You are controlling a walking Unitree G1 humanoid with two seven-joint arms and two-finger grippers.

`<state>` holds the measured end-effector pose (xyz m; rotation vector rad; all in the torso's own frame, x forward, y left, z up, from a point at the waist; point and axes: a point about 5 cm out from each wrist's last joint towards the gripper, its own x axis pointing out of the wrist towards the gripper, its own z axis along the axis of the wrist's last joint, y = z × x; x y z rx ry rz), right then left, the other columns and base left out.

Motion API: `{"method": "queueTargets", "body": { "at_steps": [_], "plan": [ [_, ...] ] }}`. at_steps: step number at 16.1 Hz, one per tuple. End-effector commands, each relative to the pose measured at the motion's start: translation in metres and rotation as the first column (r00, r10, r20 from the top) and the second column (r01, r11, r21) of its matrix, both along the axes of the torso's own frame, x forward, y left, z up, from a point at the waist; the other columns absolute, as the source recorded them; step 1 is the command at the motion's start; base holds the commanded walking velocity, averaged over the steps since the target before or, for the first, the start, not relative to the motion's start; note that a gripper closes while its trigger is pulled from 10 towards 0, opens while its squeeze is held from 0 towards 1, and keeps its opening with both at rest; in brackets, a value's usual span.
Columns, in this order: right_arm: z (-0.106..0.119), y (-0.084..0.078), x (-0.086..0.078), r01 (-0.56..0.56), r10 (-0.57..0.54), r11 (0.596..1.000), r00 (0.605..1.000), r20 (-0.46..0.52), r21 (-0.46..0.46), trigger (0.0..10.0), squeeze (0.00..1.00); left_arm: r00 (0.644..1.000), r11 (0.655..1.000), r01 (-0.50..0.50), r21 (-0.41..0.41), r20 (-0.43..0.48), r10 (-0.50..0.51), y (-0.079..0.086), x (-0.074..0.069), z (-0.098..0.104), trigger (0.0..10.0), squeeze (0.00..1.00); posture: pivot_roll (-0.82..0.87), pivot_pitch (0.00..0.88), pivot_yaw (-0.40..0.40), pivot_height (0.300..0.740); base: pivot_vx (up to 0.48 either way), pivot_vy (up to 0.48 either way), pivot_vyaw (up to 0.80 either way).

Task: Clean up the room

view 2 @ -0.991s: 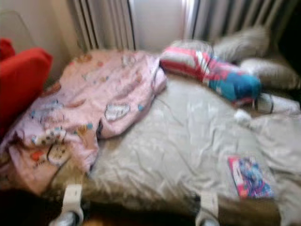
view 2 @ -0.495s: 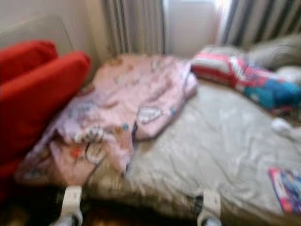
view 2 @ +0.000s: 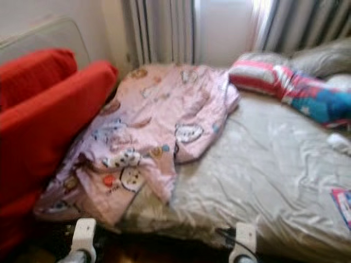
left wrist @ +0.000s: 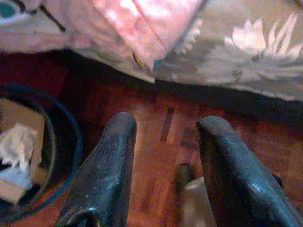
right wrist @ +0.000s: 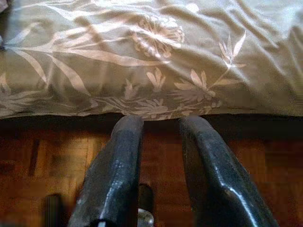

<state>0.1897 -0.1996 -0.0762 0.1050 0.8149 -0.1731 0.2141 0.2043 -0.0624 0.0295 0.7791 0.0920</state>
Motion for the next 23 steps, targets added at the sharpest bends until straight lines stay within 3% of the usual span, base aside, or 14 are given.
{"method": "queueTargets", "body": {
  "at_steps": [1,7,23],
  "plan": [
    [0.0013,0.0098,0.0054,-0.013,0.013,1.000,1.000,0.014,0.021,10.0,0.00,1.000,1.000,-0.011,0.021,-0.013,0.011,0.0095,-0.0053,-0.0012,10.0,0.00,0.07,0.000,0.000,0.740,0.000,0.409,0.00],
    [0.0011,0.0108,0.0050,-0.013,0.013,1.000,1.000,0.014,0.023,10.0,0.00,1.000,1.000,-0.010,0.023,-0.008,0.011,0.0102,-0.0046,-0.0006,10.0,0.00,0.07,0.010,0.000,0.740,0.000,0.388,0.00],
    [0.0015,0.0093,0.0056,-0.003,0.003,1.000,1.000,0.015,0.018,10.0,0.00,1.000,1.000,-0.003,0.007,0.000,0.003,0.0075,-0.0040,-0.0006,10.0,0.00,0.08,0.052,0.000,0.740,0.000,0.000,0.00]
  ]
}}
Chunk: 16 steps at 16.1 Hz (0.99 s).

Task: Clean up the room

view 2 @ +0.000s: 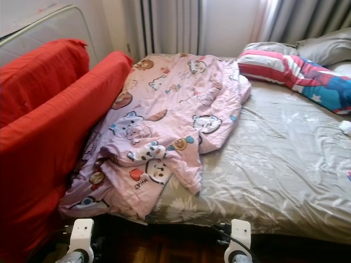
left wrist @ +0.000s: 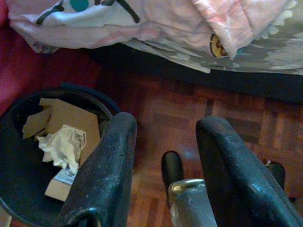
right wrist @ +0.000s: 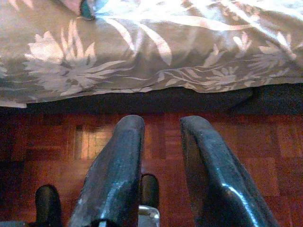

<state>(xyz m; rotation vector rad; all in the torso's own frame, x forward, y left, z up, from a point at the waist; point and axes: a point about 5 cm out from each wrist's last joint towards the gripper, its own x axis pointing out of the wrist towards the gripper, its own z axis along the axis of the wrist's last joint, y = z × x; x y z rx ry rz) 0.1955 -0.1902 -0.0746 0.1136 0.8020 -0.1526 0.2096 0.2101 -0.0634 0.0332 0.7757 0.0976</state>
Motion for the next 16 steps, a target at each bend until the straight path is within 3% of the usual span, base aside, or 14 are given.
{"method": "queueTargets", "body": {
  "at_steps": [1,5,12,16],
  "plan": [
    [-0.0002,-0.0004,-0.0003,0.013,-0.013,1.000,1.000,-0.001,0.004,10.0,0.00,1.000,1.000,-0.001,0.001,-0.003,0.001,0.0015,0.0006,0.0005,10.0,0.00,0.08,0.054,0.000,0.740,0.000,0.000,0.00],
    [-0.0012,-0.0013,-0.0017,0.014,-0.014,1.000,1.000,-0.018,-0.001,10.0,0.00,1.000,1.000,-0.005,-0.001,-0.004,0.005,0.0006,0.0006,0.0002,10.0,0.00,0.08,0.063,-0.004,0.740,0.000,0.000,0.00],
    [-0.0024,-0.0007,-0.0031,0.007,-0.007,1.000,0.999,-0.034,-0.003,10.0,0.00,1.000,1.000,-0.011,-0.002,-0.012,0.011,0.0013,-0.0021,-0.0013,10.0,0.00,0.08,0.065,-0.004,0.740,0.000,0.000,-0.69],
    [-0.0022,0.0009,-0.0032,-0.004,0.003,1.000,1.000,-0.021,-0.006,10.0,0.00,1.000,1.000,-0.004,0.000,-0.013,0.004,0.0012,-0.0028,-0.0016,10.0,0.00,0.08,0.046,-0.002,0.740,0.000,0.000,0.00]
  ]
}}
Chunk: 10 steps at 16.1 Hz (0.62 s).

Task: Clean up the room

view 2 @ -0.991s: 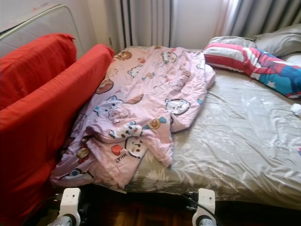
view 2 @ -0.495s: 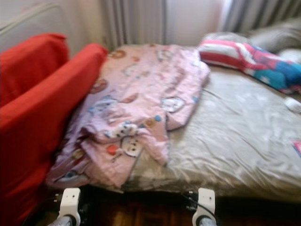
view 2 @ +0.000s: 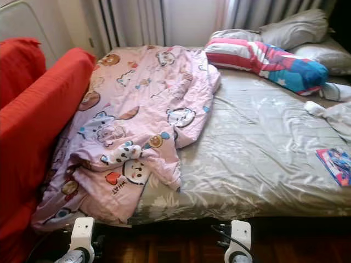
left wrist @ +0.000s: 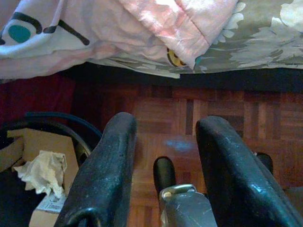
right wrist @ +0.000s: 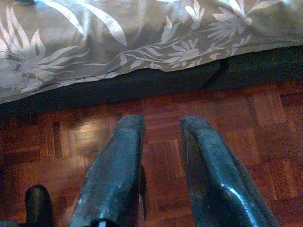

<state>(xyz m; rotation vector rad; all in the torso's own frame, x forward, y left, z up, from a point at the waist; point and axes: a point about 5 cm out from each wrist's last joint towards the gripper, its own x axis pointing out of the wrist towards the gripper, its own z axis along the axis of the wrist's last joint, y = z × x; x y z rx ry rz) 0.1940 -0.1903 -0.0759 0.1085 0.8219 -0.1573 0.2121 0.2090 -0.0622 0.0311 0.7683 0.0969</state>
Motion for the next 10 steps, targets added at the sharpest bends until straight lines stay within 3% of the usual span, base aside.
{"method": "queueTargets", "body": {
  "at_steps": [1,3,5,7,10],
  "plan": [
    [-0.0009,0.0018,-0.0015,-0.017,0.017,1.000,1.000,-0.004,-0.007,10.0,0.00,1.000,1.000,0.004,0.010,-0.020,-0.003,0.0023,-0.0049,-0.0026,10.0,0.00,0.08,0.041,-0.001,0.740,0.000,0.000,0.00],
    [-0.0010,0.0043,-0.0010,-0.063,0.063,0.998,0.998,-0.010,-0.025,10.0,0.00,1.000,1.000,0.011,0.011,-0.020,-0.011,0.0016,-0.0047,-0.0025,10.0,0.00,0.08,0.031,-0.001,0.740,0.000,0.000,0.00],
    [-0.0009,0.0055,-0.0009,-0.084,0.083,0.996,0.996,-0.009,-0.035,10.0,0.00,1.000,1.000,0.013,0.010,-0.017,-0.012,0.0012,-0.0041,-0.0022,10.0,0.00,0.08,0.027,-0.001,0.740,0.000,0.000,0.66],
    [-0.0016,0.0082,-0.0017,-0.119,0.118,0.992,0.993,-0.014,-0.037,10.0,0.00,1.000,1.000,0.011,0.005,-0.013,-0.011,0.0009,-0.0040,-0.0021,10.0,0.00,0.08,0.024,-0.002,0.740,0.255,0.000,0.44],
    [-0.0014,0.0080,-0.0013,-0.105,0.105,0.994,0.994,-0.011,-0.033,10.0,0.00,1.000,1.000,0.009,0.002,-0.010,-0.009,0.0009,-0.0032,-0.0017,10.0,0.00,0.08,0.044,-0.004,0.740,0.301,0.000,0.00]
  ]
}}
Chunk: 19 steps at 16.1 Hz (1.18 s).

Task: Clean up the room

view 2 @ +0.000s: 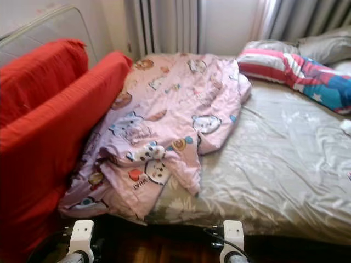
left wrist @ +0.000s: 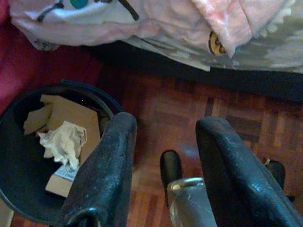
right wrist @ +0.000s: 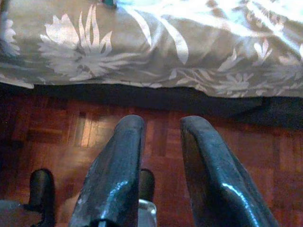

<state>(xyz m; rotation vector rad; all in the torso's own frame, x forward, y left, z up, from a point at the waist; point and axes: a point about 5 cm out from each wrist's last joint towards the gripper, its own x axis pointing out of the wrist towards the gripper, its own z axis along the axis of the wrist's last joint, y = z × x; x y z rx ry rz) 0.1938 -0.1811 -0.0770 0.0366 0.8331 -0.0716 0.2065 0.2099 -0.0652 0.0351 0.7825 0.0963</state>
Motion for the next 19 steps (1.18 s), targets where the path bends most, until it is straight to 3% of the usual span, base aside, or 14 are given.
{"method": "queueTargets", "body": {
  "at_steps": [1,7,10,15,19],
  "plan": [
    [-0.0001,-0.0011,-0.0007,-0.004,0.004,1.000,1.000,0.001,-0.006,10.0,0.00,1.000,1.000,0.006,-0.002,0.007,-0.006,-0.0001,0.0032,0.0018,10.0,0.00,0.08,0.055,-0.004,0.740,0.311,0.000,0.00],
    [0.0003,-0.0025,-0.0002,-0.009,0.009,1.000,1.000,0.001,-0.013,10.0,0.00,1.000,1.000,-0.004,-0.008,0.003,0.004,-0.0005,0.0020,0.0009,10.0,0.00,0.08,0.075,-0.007,0.740,0.315,0.000,0.00],
    [0.0010,-0.0026,0.0006,-0.014,0.014,1.000,1.000,0.009,-0.012,10.0,0.00,1.000,1.000,-0.007,-0.009,0.012,0.007,-0.0015,0.0022,0.0012,10.0,0.00,0.08,0.078,-0.010,0.740,0.315,0.000,0.80],
    [0.0024,-0.0035,0.0029,0.004,-0.004,1.000,1.000,0.022,0.000,10.0,0.00,1.000,1.000,-0.007,-0.012,0.004,0.007,-0.0024,0.0035,0.0013,10.0,0.00,0.07,0.078,-0.010,0.740,0.313,0.000,0.00],
    [0.0028,-0.0044,0.0035,0.011,-0.011,1.000,1.000,0.023,-0.002,10.0,0.00,1.000,1.000,-0.006,-0.015,0.009,0.006,-0.0030,0.0042,0.0017,10.0,0.00,0.07,0.076,-0.010,0.740,0.000,0.000,0.00]
  ]
}}
